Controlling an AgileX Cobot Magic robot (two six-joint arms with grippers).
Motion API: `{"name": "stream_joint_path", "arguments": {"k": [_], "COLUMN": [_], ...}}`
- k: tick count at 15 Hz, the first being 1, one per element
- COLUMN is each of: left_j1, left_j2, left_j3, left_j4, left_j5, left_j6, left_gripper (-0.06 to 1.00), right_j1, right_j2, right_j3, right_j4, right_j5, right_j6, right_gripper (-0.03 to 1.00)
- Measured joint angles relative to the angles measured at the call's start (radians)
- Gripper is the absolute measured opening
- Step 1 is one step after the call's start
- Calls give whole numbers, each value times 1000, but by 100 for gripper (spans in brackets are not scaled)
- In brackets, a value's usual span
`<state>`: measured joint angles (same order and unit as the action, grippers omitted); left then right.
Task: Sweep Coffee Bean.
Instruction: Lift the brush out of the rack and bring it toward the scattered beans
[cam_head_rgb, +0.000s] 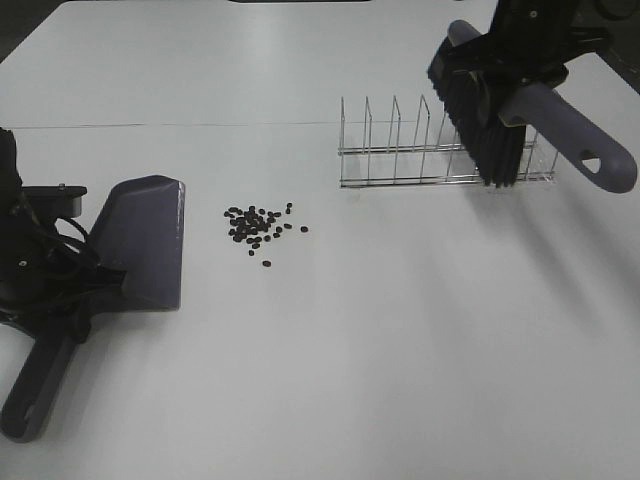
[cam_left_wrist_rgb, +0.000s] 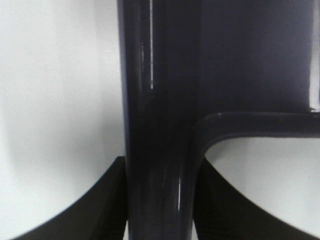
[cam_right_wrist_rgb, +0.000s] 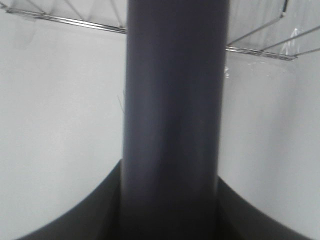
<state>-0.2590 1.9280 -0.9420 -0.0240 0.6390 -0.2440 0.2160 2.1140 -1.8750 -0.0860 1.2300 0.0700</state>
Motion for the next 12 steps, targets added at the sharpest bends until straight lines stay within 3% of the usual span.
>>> {"name": "stream_joint_path", "arguments": {"k": [4,5,9,12], "left_j1": [0,0,0,0], "left_j2": [0,0,0,0], "left_j3": [0,0,0,0], "left_j4": [6,7,31,36], "left_j5": [3,5,12,12], "left_j6": [-2,11,36,42], "left_gripper": [34,34,34,34], "right_j1": [194,234,297,311], "right_j2": [19,61,178,227], "right_j3": [4,4,5,4], "right_j4": [-131,-203,-304,-310], "right_j5": [0,0,1,6], "right_j6": [51,59,106,152], "right_gripper": [29,29,29,29]}}
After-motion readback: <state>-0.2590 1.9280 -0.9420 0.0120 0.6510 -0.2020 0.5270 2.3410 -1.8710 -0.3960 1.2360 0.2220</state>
